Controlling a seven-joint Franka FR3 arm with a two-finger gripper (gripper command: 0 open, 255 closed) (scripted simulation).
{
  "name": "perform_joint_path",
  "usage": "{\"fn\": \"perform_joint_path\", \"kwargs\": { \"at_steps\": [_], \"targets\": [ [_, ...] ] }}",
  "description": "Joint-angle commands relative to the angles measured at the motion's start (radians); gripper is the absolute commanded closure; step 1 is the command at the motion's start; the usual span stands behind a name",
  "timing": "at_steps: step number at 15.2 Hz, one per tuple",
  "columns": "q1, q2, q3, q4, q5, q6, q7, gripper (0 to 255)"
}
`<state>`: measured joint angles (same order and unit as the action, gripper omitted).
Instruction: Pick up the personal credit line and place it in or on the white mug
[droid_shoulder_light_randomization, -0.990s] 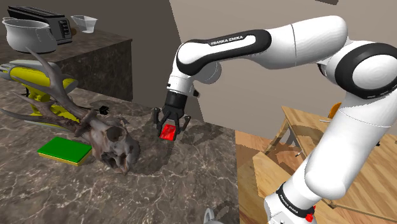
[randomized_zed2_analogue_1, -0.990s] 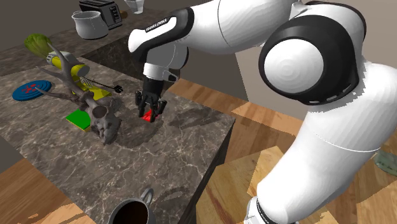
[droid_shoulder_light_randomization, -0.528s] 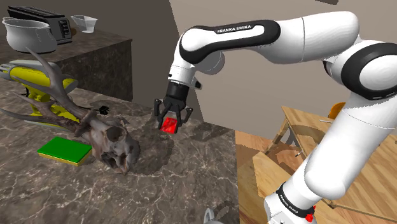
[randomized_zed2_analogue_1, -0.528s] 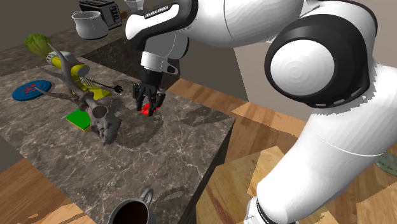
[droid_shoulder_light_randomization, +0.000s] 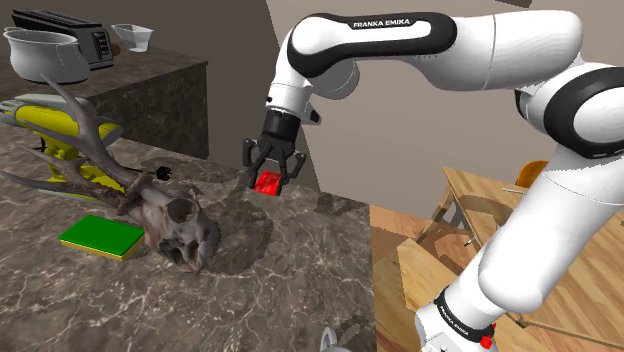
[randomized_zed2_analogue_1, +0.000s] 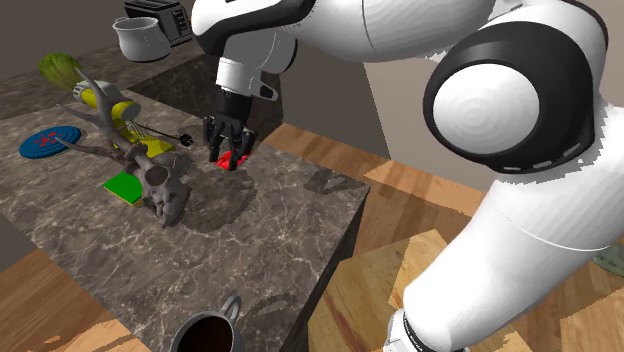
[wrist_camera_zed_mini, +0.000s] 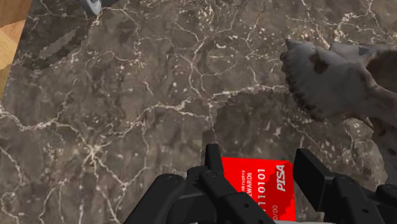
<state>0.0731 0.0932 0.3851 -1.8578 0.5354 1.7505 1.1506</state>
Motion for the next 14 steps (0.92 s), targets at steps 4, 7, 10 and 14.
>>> {"fn": "perform_joint_path", "kwargs": {
  "at_steps": [4,7,10,14],
  "targets": [
    [0.008,-0.074,0.011,-0.054,0.03,-0.007,0.016,255],
    [0.027,-0.169,0.03,-0.156,0.077,0.016,0.026,255],
    [0.052,-0.26,0.05,-0.246,0.126,0.034,0.041,255],
    [0.092,-0.377,0.078,-0.35,0.192,0.051,0.07,255]
  ]
}}
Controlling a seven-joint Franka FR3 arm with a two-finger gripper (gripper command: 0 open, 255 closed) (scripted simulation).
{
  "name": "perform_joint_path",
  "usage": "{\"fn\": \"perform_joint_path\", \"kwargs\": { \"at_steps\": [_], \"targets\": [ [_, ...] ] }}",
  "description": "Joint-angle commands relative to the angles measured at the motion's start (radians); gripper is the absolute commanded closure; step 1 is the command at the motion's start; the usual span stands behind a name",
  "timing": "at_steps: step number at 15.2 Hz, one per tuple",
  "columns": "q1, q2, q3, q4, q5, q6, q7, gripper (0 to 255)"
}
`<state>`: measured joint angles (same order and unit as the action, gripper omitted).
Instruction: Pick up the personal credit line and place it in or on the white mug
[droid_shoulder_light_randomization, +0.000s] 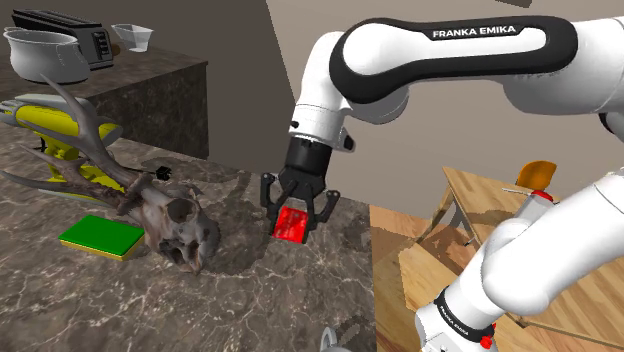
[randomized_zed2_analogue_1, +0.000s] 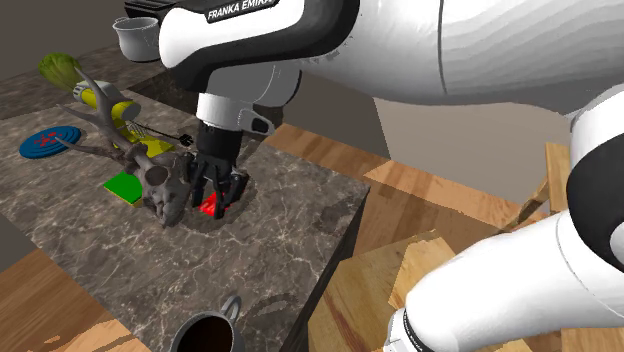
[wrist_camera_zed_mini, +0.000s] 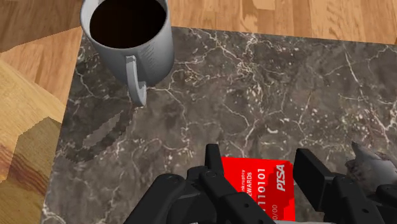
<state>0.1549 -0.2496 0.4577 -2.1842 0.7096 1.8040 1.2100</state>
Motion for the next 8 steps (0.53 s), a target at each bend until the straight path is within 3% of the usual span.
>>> {"fn": "perform_joint_path", "kwargs": {
  "at_steps": [1,8],
  "targets": [
    [0.022,-0.063,0.013,-0.047,0.035,0.001,0.019,255],
    [0.114,-0.246,0.073,-0.179,0.153,0.02,0.105,255]
  ]
}}
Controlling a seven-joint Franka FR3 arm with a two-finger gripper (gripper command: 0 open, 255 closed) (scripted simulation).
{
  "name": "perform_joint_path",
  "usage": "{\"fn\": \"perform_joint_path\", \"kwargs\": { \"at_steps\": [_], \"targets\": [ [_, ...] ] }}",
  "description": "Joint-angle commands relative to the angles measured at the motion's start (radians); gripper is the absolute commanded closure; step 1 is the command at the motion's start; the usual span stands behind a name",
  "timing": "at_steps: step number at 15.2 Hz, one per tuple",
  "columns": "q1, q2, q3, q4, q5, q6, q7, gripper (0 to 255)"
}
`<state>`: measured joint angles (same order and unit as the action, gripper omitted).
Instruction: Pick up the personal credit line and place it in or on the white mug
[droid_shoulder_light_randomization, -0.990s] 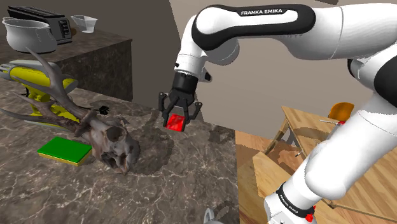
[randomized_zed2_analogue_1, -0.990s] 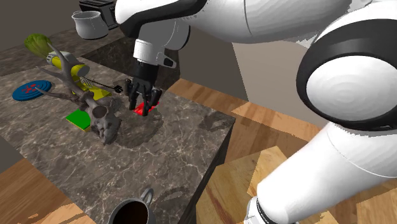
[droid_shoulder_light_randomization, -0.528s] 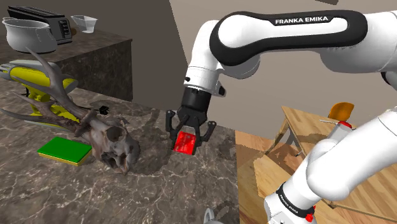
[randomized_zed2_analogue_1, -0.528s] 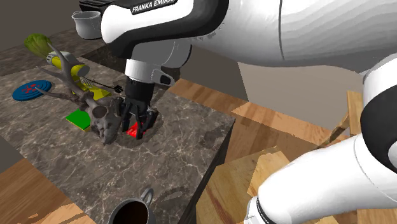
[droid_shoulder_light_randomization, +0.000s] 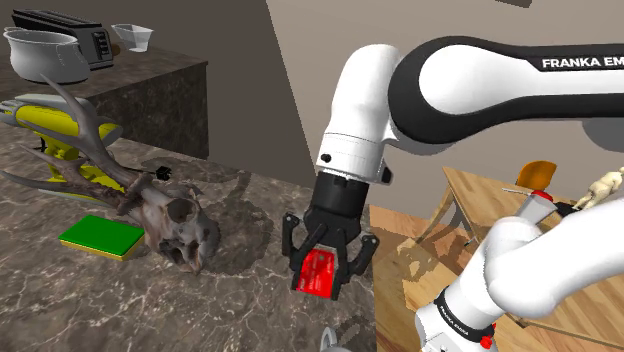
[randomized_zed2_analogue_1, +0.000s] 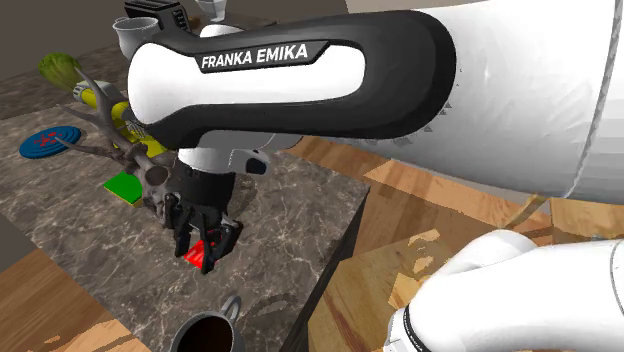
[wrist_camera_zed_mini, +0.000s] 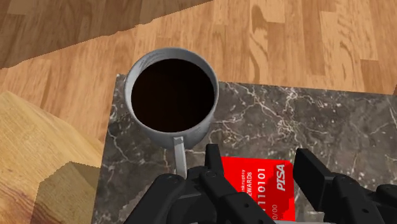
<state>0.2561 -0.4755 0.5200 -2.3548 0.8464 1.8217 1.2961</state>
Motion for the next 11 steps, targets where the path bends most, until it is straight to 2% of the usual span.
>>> {"fn": "perform_joint_path", "kwargs": {
  "at_steps": [1,8,11],
  "targets": [
    [0.028,-0.044,0.021,-0.023,0.033,0.005,0.034,255],
    [0.13,-0.184,0.103,-0.092,0.145,0.03,0.156,255],
    [0.133,-0.174,0.12,-0.121,0.161,0.063,0.134,255]
  ]
}}
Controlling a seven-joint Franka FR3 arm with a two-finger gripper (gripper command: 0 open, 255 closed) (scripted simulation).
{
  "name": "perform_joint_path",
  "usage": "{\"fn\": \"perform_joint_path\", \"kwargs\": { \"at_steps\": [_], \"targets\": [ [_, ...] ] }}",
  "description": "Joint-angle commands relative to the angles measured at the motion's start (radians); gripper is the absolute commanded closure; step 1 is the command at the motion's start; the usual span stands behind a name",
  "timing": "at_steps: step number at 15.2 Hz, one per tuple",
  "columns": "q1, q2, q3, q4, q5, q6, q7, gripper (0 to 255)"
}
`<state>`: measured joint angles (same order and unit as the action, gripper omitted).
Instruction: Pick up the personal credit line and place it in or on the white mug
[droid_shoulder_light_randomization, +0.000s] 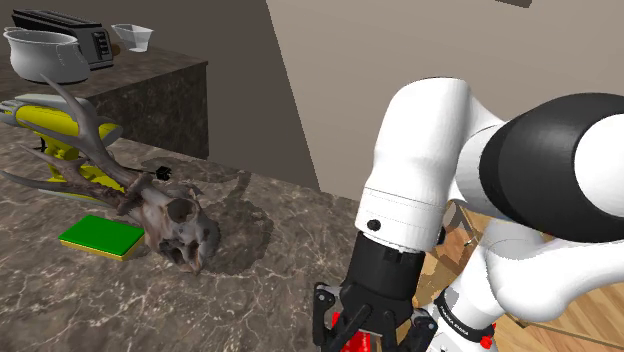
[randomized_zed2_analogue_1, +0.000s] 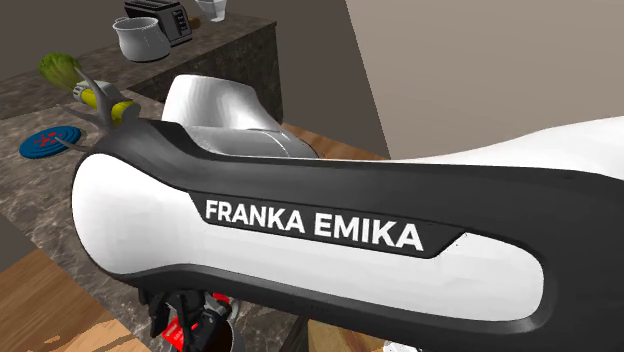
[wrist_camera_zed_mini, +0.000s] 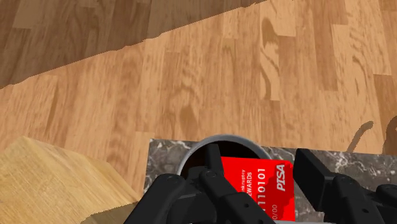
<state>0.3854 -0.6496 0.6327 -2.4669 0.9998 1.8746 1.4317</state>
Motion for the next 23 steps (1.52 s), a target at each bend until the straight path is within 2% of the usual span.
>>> {"fn": "perform_joint_path", "kwargs": {
  "at_steps": [1,12,20,21,23],
  "targets": [
    [0.004,0.004,0.013,-0.018,0.014,0.022,-0.009,255],
    [0.005,0.071,0.087,-0.106,0.084,0.16,-0.099,255],
    [0.004,0.071,0.088,-0.106,0.084,0.16,-0.099,255],
    [0.004,0.072,0.088,-0.105,0.084,0.16,-0.098,0],
    [0.005,0.071,0.088,-0.104,0.084,0.159,-0.097,0]
  ]
}}
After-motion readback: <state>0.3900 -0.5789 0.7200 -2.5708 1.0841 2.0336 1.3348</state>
